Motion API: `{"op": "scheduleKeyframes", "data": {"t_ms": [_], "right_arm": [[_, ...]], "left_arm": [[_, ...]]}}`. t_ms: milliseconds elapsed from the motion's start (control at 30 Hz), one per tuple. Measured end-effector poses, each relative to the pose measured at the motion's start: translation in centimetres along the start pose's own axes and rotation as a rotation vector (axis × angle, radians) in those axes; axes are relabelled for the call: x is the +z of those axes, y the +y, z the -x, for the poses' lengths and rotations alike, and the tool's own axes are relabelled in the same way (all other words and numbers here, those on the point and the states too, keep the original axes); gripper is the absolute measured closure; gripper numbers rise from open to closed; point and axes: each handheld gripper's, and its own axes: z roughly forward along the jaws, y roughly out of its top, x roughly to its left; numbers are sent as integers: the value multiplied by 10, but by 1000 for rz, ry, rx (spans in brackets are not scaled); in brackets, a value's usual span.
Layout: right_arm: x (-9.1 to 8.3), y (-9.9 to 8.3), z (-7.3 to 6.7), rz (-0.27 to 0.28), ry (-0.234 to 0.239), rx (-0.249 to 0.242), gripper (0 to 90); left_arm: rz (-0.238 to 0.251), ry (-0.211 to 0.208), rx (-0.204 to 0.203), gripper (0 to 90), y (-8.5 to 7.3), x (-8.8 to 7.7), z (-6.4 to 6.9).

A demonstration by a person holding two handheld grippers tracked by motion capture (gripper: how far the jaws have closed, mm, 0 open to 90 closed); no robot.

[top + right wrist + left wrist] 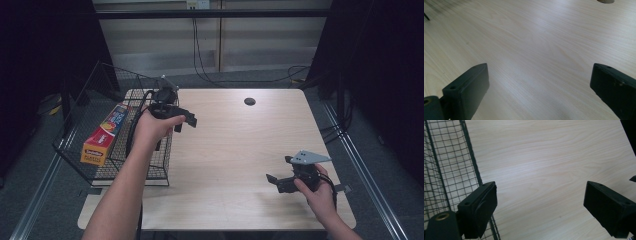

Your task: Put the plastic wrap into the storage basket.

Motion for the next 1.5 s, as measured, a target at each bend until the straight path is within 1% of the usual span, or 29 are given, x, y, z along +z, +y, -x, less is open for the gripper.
{"op": "scheduleKeyframes", "data": {"t_ms": [33,67,100,167,200,233,300,333,400,433,467,500,533,667,733,767,833,867,933,967,1000,1033,1100,1167,1200,1300,1367,1433,1500], "right_arm": [[0,0,0,0,1,0,19],[0,0,0,0,1,-1,19],[0,0,0,0,1,-1,19],[0,0,0,0,0,-2,19],[0,0,0,0,1,-1,19],[0,0,0,1,1,-1,19],[0,0,0,1,0,-1,19],[0,0,0,0,1,-1,19],[0,0,0,0,3,0,19],[0,0,0,0,1,-1,19],[0,0,0,0,1,-1,19],[-1,0,-1,-3,2,1,19],[-1,0,-1,-3,4,0,19],[-1,0,-1,-3,3,-1,19],[-1,1,0,-4,3,-6,19],[-1,1,0,-5,3,-6,19],[-1,0,-1,-6,3,-4,19],[-1,0,-1,-6,3,-7,19],[-1,0,-1,-7,3,-7,19],[-1,0,-1,-8,4,-7,19],[-1,0,-1,-7,3,-9,19],[-1,0,-1,-6,3,-10,18],[-1,0,-1,-7,3,-10,19],[-1,0,-1,-8,4,-5,19],[-1,0,-1,-7,3,-8,19],[-1,0,-1,-7,3,-10,19],[-1,0,-1,-7,3,-9,19],[-1,0,-1,-8,3,-10,19],[-1,0,0,-10,3,-10,19]], "left_arm": [[-2,-9,8,117,-1,2,3],[-2,-9,8,117,-1,2,3],[-3,-22,18,117,-2,5,6],[-7,-26,21,118,-3,5,8],[-5,-31,24,117,-3,8,11],[-10,-32,38,118,-4,9,13],[-12,-36,46,118,-4,10,15],[-21,-48,57,117,-5,13,18],[-15,-55,51,117,-6,16,20],[-23,-54,63,117,-7,18,21],[-23,-54,63,117,-7,18,21],[-24,-65,70,117,-9,21,23],[-25,-71,67,117,-9,23,24],[-28,-74,81,117,-12,26,27],[-25,-70,95,117,-13,29,30],[-26,-76,106,117,-15,31,33],[-23,-82,104,118,-16,32,35],[-26,-91,116,117,-18,35,37],[-26,-92,121,117,-20,37,39],[-23,-97,125,116,-23,41,43],[-28,-108,132,116,-24,42,44],[-28,-111,142,116,-25,44,46],[-27,-113,141,115,-26,46,48],[-23,-117,155,115,-29,49,52],[-20,-119,174,111,-31,53,55],[-17,-128,178,105,-34,57,58],[-11,-133,188,102,-40,64,62],[-9,-139,185,98,-42,66,63],[-10,-151,204,92,-48,73,65]]}}
